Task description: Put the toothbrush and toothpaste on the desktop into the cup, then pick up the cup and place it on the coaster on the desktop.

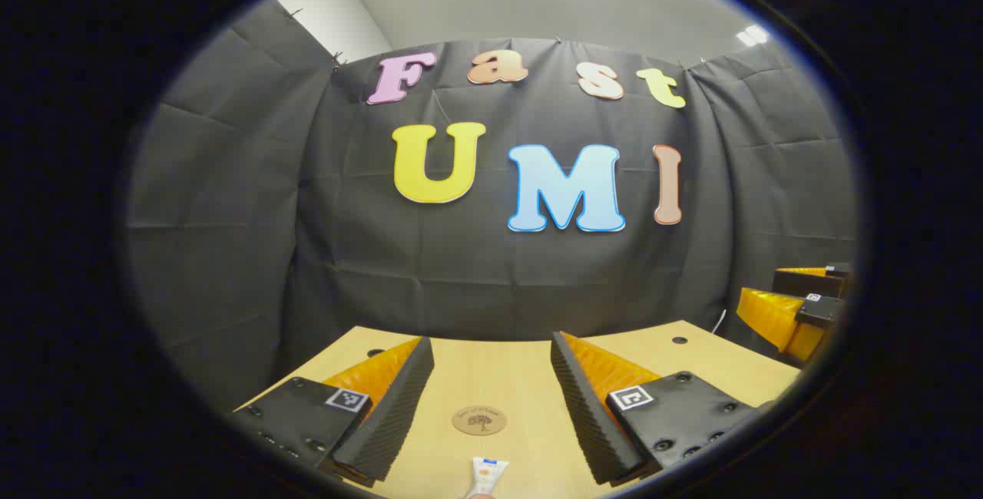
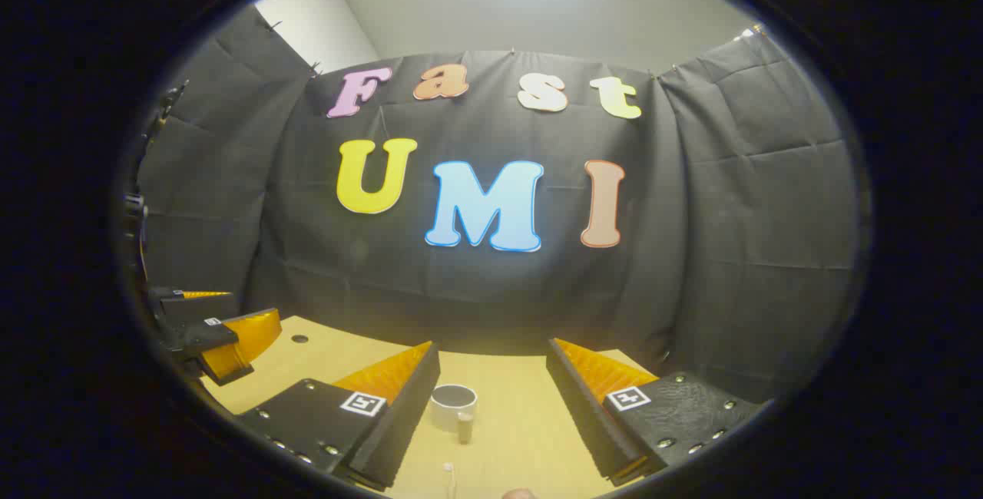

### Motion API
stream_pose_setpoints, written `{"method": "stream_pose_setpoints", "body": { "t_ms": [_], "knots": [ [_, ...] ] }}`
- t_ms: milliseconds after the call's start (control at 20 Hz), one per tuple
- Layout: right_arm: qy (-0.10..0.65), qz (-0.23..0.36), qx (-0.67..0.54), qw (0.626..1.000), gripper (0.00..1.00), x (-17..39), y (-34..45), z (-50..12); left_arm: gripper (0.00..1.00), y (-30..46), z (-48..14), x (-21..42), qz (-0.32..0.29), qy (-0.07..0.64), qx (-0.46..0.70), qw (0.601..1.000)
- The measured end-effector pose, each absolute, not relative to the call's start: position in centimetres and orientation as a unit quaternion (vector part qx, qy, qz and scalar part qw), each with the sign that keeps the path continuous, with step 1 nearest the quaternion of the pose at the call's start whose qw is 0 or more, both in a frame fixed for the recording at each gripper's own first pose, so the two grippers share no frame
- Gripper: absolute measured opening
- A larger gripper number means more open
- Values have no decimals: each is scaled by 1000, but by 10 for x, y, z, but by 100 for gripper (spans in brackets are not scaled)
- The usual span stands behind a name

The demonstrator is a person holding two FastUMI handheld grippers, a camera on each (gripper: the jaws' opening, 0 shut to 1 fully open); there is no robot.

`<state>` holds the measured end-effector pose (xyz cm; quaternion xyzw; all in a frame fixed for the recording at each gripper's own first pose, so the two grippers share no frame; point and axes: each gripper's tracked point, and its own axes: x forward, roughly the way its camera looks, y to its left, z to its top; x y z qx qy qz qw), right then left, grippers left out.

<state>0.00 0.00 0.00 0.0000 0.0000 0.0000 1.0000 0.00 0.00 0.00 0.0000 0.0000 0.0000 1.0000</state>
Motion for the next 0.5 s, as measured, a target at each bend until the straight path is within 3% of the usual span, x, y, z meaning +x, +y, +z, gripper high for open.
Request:
{"method": "stream_pose_setpoints", "body": {
  "t_ms": [150,200,500],
  "knots": [
    [3,2,2,1000,85,3,1,0,97,-2,-2,6,0,4,3,1000],
    [6,2,1,1000,89,4,0,-3,97,-3,-2,7,0,5,2,1000],
    [20,9,4,1000,89,8,0,-11,97,-6,-11,14,1,18,-2,1000]
  ]
}}
